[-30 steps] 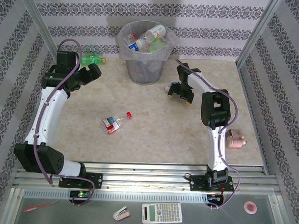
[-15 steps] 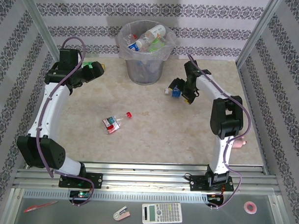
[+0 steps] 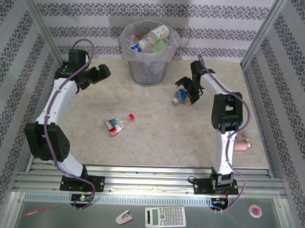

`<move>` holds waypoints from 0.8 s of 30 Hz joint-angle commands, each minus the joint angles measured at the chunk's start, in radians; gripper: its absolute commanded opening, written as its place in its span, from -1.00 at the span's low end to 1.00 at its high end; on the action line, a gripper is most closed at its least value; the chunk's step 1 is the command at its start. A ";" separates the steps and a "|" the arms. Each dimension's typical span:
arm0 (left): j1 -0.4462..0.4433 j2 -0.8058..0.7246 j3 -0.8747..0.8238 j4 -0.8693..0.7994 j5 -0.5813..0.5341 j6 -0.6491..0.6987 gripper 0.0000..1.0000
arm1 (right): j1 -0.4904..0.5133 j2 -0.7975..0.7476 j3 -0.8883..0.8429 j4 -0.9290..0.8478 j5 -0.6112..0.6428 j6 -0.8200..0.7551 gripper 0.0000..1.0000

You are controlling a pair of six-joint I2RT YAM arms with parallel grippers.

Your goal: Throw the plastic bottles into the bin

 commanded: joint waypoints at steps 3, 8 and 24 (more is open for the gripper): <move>0.024 0.023 -0.006 0.039 0.019 0.014 0.99 | -0.011 0.114 0.170 -0.100 0.017 0.034 0.96; 0.032 0.031 -0.004 0.035 0.045 0.018 0.99 | -0.003 0.150 0.196 -0.179 0.055 -0.044 0.80; 0.032 -0.045 -0.007 0.159 0.153 0.036 0.99 | 0.088 -0.192 0.047 0.000 0.174 -0.361 0.24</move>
